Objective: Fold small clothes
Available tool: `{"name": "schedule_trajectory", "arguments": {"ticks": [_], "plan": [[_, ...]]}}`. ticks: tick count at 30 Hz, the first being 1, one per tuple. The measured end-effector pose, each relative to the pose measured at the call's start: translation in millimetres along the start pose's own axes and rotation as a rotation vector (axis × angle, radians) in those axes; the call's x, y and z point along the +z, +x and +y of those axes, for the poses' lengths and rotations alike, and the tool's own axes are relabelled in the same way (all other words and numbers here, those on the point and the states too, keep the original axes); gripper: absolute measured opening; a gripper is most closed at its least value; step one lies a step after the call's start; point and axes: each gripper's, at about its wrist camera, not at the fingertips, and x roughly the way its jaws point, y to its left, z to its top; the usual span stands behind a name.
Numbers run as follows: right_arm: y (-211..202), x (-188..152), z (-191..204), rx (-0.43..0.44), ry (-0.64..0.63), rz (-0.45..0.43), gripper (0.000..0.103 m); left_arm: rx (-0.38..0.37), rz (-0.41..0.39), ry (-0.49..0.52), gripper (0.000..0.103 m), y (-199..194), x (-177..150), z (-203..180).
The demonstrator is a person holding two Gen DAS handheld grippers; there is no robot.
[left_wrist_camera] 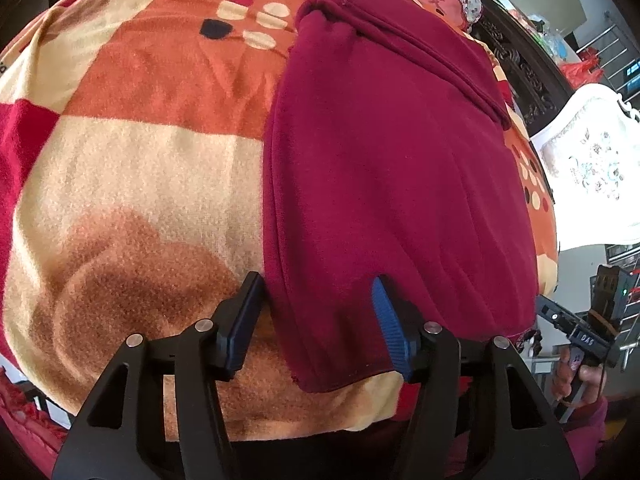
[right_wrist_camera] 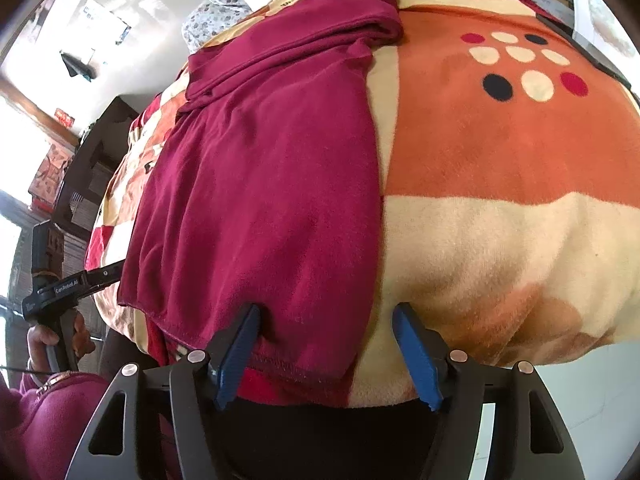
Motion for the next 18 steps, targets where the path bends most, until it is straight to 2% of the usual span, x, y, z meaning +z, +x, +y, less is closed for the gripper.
{"name": "schedule_trajectory", "arguments": {"ticks": [1, 5, 7, 9, 10, 11, 15, 18], "plan": [[-0.4, -0.1, 2.2, 0.012, -0.008, -0.003, 0.044, -0.005, 0.001, -0.001, 0.058, -0.2, 0.0, 0.6], [1.5, 0.6, 6.6, 0.031, -0.039, -0.003, 0.035, -0.019, 0.020, 0.008, 0.058, -0.7, 0.5, 2.4], [1.0, 2.8, 4.7, 0.058, -0.025, -0.007, 0.022, -0.018, 0.031, 0.022, 0.056, -1.6, -0.5, 2.0], [-1.1, 6.8, 1.9, 0.094, 0.001, -0.001, 0.014, 0.013, 0.034, 0.033, 0.037, -1.7, -2.5, 0.5], [-2.5, 9.1, 0.3, 0.119, 0.016, -0.002, 0.011, 0.030, 0.034, 0.035, 0.019, -2.1, -3.1, 0.6], [-4.4, 11.7, -0.5, 0.146, 0.028, -0.006, 0.011, 0.014, 0.045, 0.022, 0.010, -2.1, -2.5, 2.7], [-13.6, 24.7, 0.1, 0.212, 0.056, -0.040, 0.010, -0.036, 0.033, 0.010, 0.007, -13.6, 5.9, 2.7], [-27.1, 42.2, 3.5, 0.259, 0.059, -0.086, 0.010, -0.086, -0.036, 0.040, 0.007, -36.8, 22.2, -8.3]]}}
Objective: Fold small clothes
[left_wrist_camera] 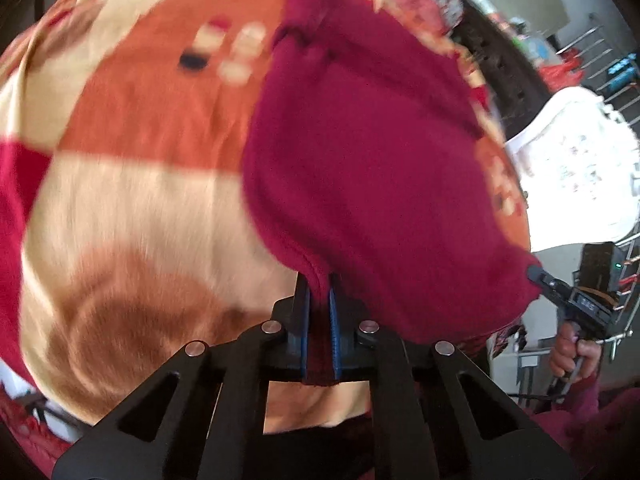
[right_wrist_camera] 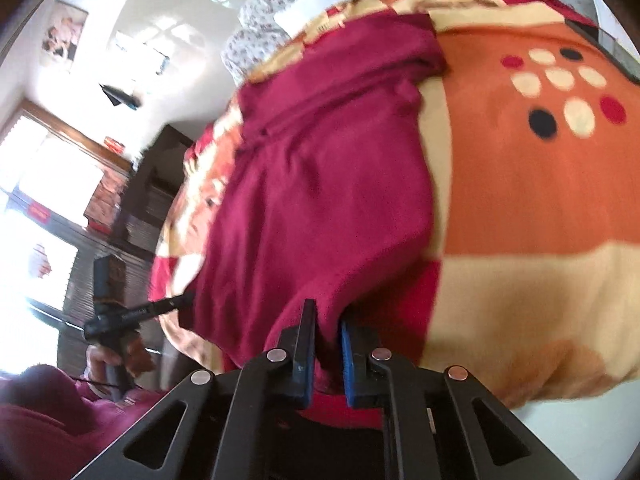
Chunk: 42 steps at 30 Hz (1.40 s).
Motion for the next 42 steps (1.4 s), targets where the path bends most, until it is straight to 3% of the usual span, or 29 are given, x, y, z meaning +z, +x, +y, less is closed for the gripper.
{"name": "schedule_trajectory", "arguments": {"ticks": [3, 10, 19, 27, 31, 36, 42], "plan": [[-8.5, 28.3, 7.8, 0.025, -0.019, -0.068, 0.010, -0.026, -0.077, 0.014, 0.007, -14.8, 23.1, -7.8], [-2.7, 114.3, 11.8, -0.014, -0.058, -0.219, 0.010, -0.043, -0.215, 0.049, 0.007, -15.3, 102.6, -25.2], [19.8, 211.6, -4.7, -0.032, -0.071, -0.275, 0.010, 0.001, -0.326, 0.078, 0.007, 5.0, 206.6, -37.4], [64.6, 283.5, -20.7, -0.079, -0.076, -0.238, 0.010, 0.054, -0.317, 0.013, 0.007, 47.1, 271.9, -20.7], [93.9, 305.0, -26.7, -0.155, -0.086, -0.206, 0.010, 0.068, -0.313, -0.042, 0.007, 65.8, 288.5, -8.1], [124.6, 314.9, -43.4, -0.229, -0.059, -0.176, 0.009, 0.071, -0.305, -0.060, 0.007, 78.4, 296.5, -6.3], [127.9, 322.2, -66.8, -0.175, 0.051, -0.181, 0.016, 0.082, -0.276, -0.058, 0.011, 76.8, 302.8, -8.2]]}}
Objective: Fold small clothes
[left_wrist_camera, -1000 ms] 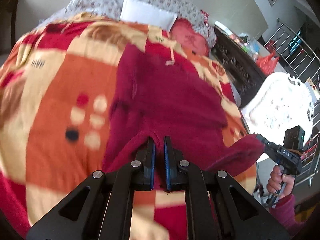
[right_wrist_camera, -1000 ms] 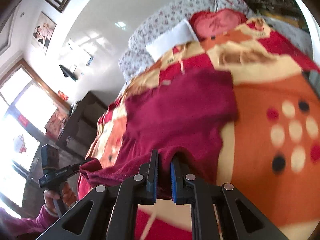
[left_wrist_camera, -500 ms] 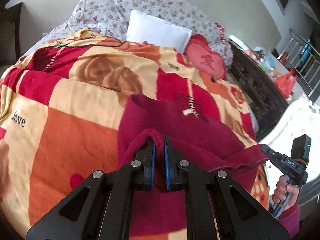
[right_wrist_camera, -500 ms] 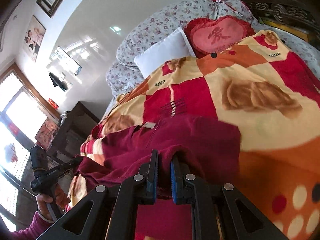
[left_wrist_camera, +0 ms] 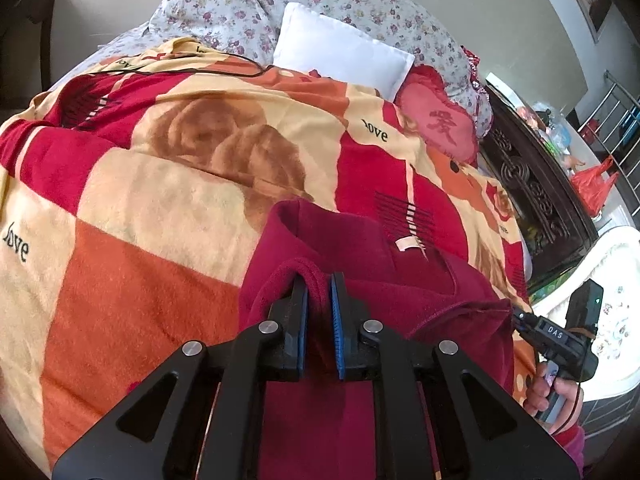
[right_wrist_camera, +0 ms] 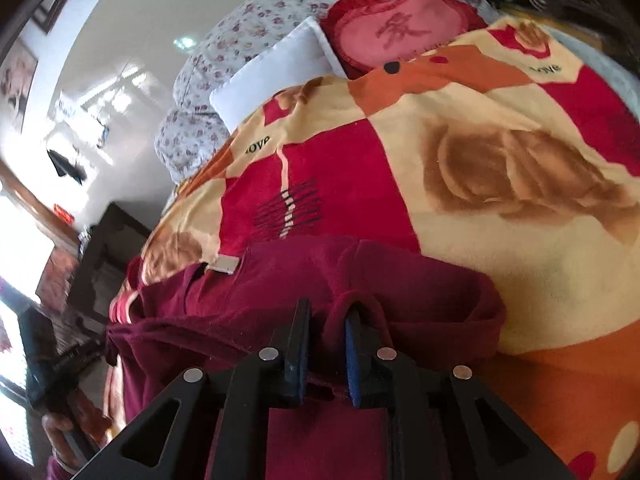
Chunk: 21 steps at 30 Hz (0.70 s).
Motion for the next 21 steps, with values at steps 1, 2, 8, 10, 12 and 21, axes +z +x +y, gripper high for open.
{"name": "schedule_trajectory", "arguments": {"ticks": [1, 2, 8, 10, 12, 21], "plan": [[-2.1, 2.1, -0.3, -0.003, 0.000, -0.005, 0.018, -0.002, 0.009, -0.001, 0.011, -2.8, 1.0, -0.4], [-4.0, 4.3, 0.1, -0.011, -0.001, -0.007, 0.020, -0.008, 0.012, 0.003, 0.011, -8.9, 2.3, -0.8], [-13.5, 20.3, 9.2, -0.182, -0.045, -0.048, 0.055, 0.000, 0.004, 0.014, 0.063, -28.8, 9.0, 0.8], [-22.1, 21.8, 6.6, -0.161, -0.011, -0.073, 0.055, 0.012, -0.030, -0.038, 0.070, -30.9, 13.2, 11.0], [-34.9, 18.7, 10.4, -0.115, 0.008, -0.100, 0.055, 0.030, -0.003, -0.070, 0.070, -31.8, 17.2, 19.0], [-42.1, -2.4, 75.1, -0.010, -0.124, -0.113, 0.057, 0.188, -0.130, -0.018, 0.070, -127.8, 0.6, 14.2]]}}
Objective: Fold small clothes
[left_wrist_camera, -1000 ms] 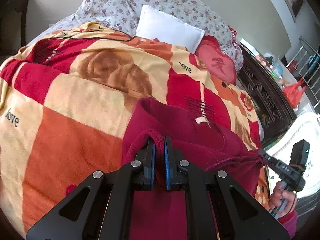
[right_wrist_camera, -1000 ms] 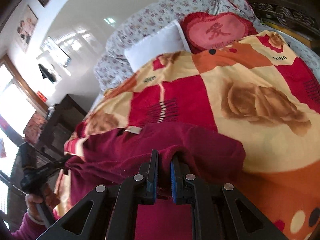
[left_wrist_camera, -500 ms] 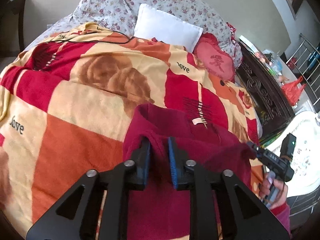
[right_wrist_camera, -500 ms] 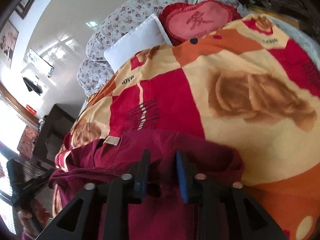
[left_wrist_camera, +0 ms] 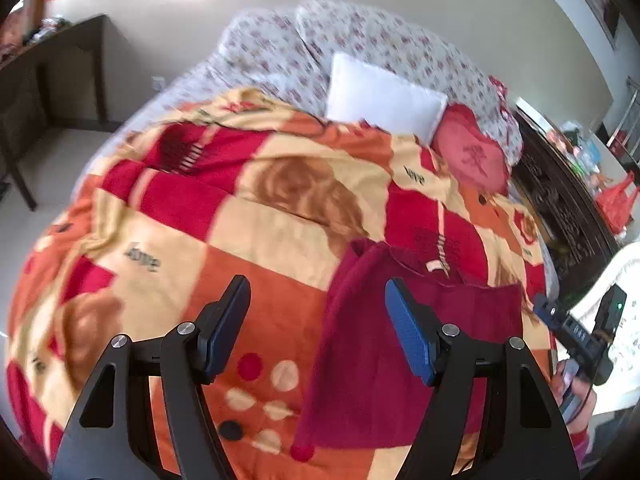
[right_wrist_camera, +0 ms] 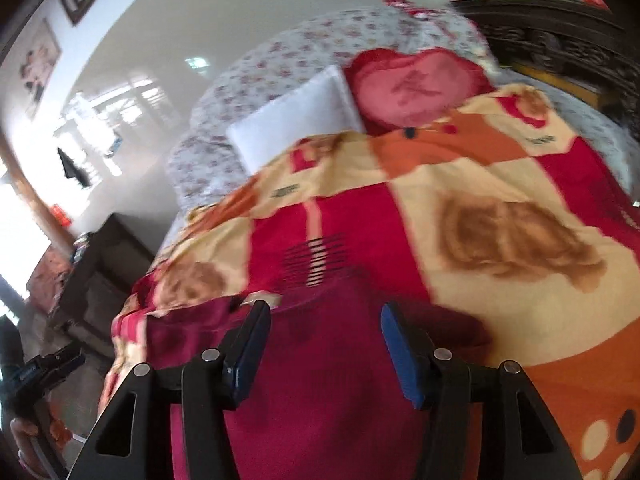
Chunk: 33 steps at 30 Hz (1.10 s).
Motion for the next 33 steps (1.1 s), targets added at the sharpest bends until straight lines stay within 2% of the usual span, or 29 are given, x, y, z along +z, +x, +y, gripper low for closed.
{"name": "schedule_trajectory", "arguments": {"ticks": [3, 7, 11, 17, 20, 21, 23, 27, 30, 31, 33], "plan": [[-0.6, -12.7, 28.6, 0.040, -0.102, 0.036, 0.059, -0.013, -0.027, -0.002, 0.070, -20.2, -3.4, -5.2], [-10.4, -32.8, 46.7, -0.001, -0.205, 0.021, 0.060, -0.041, -0.042, 0.063, 0.070, -23.9, -17.8, -25.0], [-18.8, -49.0, 34.9, -0.053, -0.220, 0.043, 0.060, -0.086, 0.011, 0.078, 0.070, 7.9, -42.2, -34.6], [-39.3, -54.1, -13.0, -0.211, -0.199, 0.040, 0.060, -0.069, 0.064, 0.160, 0.070, 55.2, -62.8, -45.0], [-48.5, -54.4, -30.5, -0.228, -0.159, 0.029, 0.059, -0.082, 0.061, 0.180, 0.070, 68.9, -63.5, -50.8], [-49.9, -54.0, -32.4, -0.224, -0.159, 0.021, 0.055, -0.082, 0.063, 0.184, 0.070, 73.4, -63.1, -52.5], [-45.1, -51.7, -28.1, -0.220, -0.182, 0.020, 0.048, -0.081, 0.067, 0.195, 0.070, 85.7, -59.8, -56.3], [-19.7, -45.0, -6.9, -0.186, -0.238, 0.020, 0.048, -0.053, 0.076, 0.170, 0.070, 110.5, -50.0, -52.8], [0.0, -34.1, 2.6, -0.272, -0.264, 0.004, 0.048, -0.050, 0.080, 0.131, 0.070, 126.4, -38.3, -48.6], [3.2, -27.1, 2.6, -0.304, -0.259, -0.028, 0.048, -0.052, 0.074, 0.128, 0.070, 129.4, -34.7, -48.8], [13.4, -17.8, -3.0, -0.319, -0.239, -0.022, 0.051, -0.048, 0.069, 0.129, 0.070, 136.1, -28.5, -49.9]]}}
